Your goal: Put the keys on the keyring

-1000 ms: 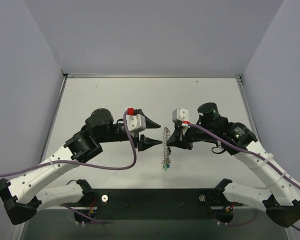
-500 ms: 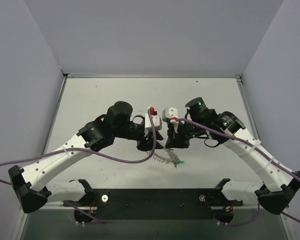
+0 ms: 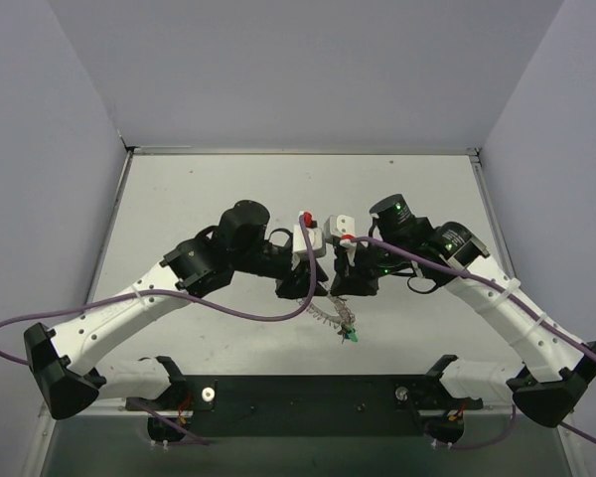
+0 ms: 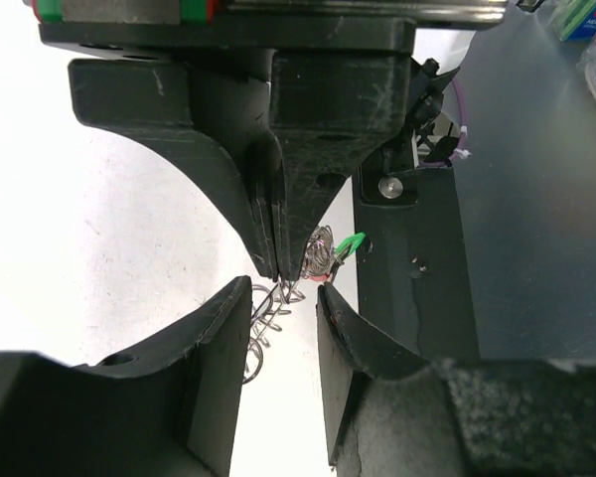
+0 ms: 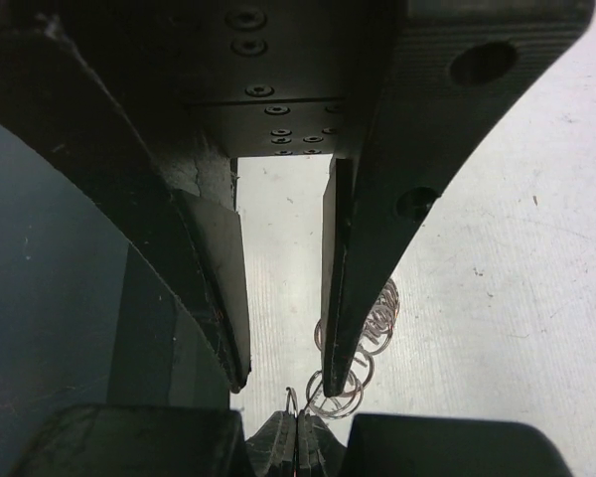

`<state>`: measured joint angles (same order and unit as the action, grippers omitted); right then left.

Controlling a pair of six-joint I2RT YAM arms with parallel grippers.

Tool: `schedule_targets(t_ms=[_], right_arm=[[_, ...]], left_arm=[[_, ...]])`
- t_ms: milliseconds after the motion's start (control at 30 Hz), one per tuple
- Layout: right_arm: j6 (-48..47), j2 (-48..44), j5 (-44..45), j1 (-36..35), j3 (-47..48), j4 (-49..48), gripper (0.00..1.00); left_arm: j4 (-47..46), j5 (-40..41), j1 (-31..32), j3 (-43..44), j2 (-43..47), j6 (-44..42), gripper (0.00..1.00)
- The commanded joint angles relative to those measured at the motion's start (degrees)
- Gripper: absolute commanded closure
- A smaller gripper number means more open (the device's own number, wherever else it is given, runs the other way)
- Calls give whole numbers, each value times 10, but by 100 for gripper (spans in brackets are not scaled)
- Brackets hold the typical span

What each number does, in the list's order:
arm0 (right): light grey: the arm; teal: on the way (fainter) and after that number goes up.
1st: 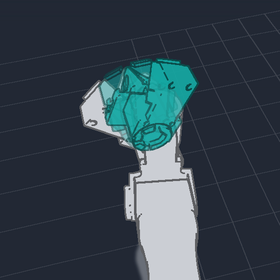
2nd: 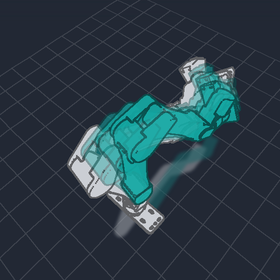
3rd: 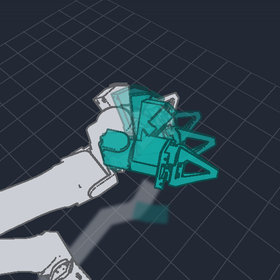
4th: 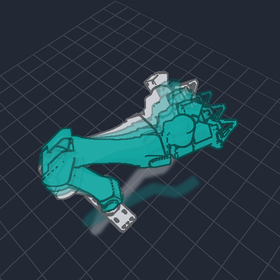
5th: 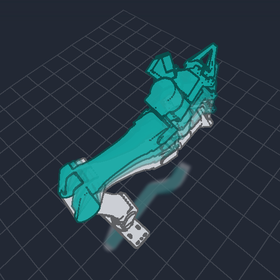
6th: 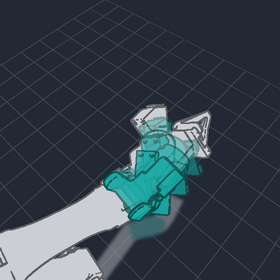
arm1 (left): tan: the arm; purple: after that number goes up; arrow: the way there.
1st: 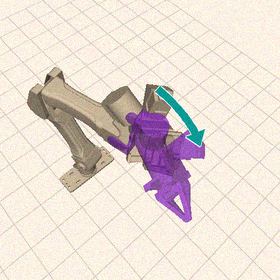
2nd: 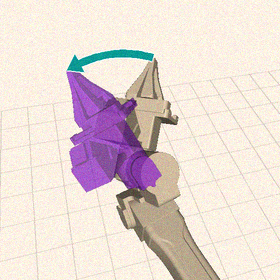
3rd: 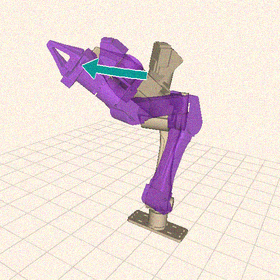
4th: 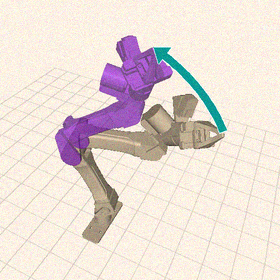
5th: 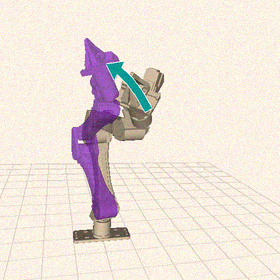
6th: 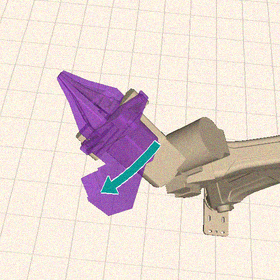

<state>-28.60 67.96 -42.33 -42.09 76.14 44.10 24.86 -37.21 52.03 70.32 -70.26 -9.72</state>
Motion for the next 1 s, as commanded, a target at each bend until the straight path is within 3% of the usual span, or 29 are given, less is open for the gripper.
schedule_targets(t_ms=[0,667,867,967], right_arm=[[-9,-21,-18,-5,23,-8,100],[-3,-44,-7,-4,9,-31,100],[-1,-49,-8,-4,5,-39,100],[-1,-49,-11,-4,2,-40,100]], left_arm=[[-35,-11,-2,-2,-7,12,58],[-47,-4,3,-21,-23,21,62],[-62,-3,4,-29,-20,28,70],[-78,-6,4,-36,-18,34,80]])
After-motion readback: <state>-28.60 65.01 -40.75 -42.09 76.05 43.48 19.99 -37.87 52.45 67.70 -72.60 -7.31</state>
